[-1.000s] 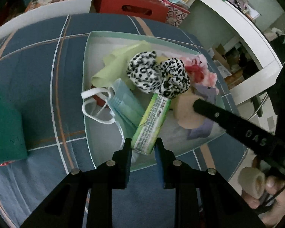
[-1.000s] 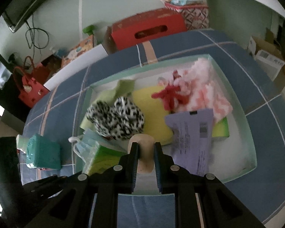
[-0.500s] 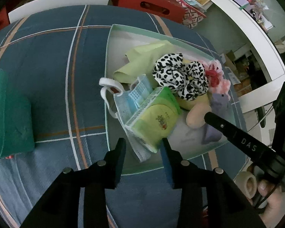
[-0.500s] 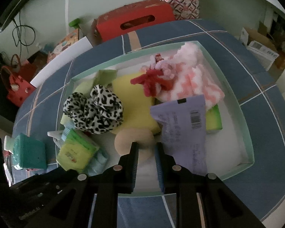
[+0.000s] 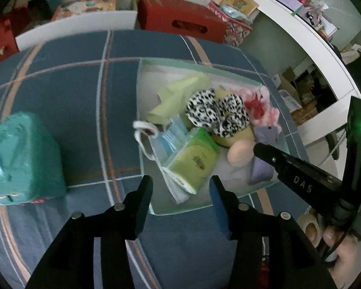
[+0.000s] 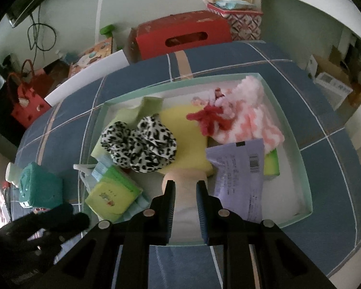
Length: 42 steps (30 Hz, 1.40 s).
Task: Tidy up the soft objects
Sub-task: 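Withdraw both open tools back from the tray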
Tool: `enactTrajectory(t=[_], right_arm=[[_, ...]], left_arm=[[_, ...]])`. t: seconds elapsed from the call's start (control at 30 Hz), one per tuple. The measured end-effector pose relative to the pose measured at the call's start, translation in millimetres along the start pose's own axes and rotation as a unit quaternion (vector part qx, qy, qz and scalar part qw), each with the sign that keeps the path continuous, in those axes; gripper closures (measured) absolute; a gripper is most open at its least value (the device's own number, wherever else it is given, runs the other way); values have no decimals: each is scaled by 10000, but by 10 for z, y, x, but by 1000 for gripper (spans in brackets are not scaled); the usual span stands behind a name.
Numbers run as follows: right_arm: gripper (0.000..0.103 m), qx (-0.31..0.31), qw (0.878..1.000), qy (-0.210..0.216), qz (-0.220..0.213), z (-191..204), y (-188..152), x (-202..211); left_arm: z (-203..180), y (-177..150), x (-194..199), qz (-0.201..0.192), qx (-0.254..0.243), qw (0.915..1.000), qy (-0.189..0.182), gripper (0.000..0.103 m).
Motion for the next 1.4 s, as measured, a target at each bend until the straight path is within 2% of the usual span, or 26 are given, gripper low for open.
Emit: enactTrajectory(t=[0.1,0.17,0.33,0.4,0.6,0.63,0.67,0.7,0.93,1.13,1.4], right_arm=[[82,116,9999,-26,-9,72,-24,18],[76,215,9998,-46,6,121,-40,16],[46,401,9992,-66,9,226,-63,15],[43,427,9991,-71,-14,237,-69,24],[33,424,9990,-126,-50,226,-64,29],[32,421,9990,-133,-58,222,-63,32],[32,419,9990,-140,-63,219,-62,34],[31,417,9990,-149,-66,218,-61,34],[16,437,9989,-161,-80,224,-72,39],[1,380,9990,-184,-167,202,-80,64],[0,488,9982,-253,-231,265,-124,88]], left_arm=[[76,6,80,-134,84,9996,248,48],[135,29,89,-179,155,9987,458,43],[245,22,60,-165,275,9961,824,32],[257,28,71,-233,256,9949,949,25],[284,20,106,-375,216,9904,1311,23],[290,20,120,-401,198,9892,1399,21],[288,16,133,-425,184,9885,1439,13],[288,14,146,-455,166,9880,1465,12],[270,-19,217,-565,145,9864,1535,12],[245,-64,310,-719,56,9808,1812,11],[251,-88,430,-898,77,9815,1690,11]])
Point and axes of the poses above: each gripper's, at about its wrist camera, not at the fingertips, and x roughly against the way its jaws point, z to its left, y to its top, the point moved 1 cm from there along -x, roughly the way its jaws point, and after that the axes turned 2 degrees about -x, right-handed, at the moved point
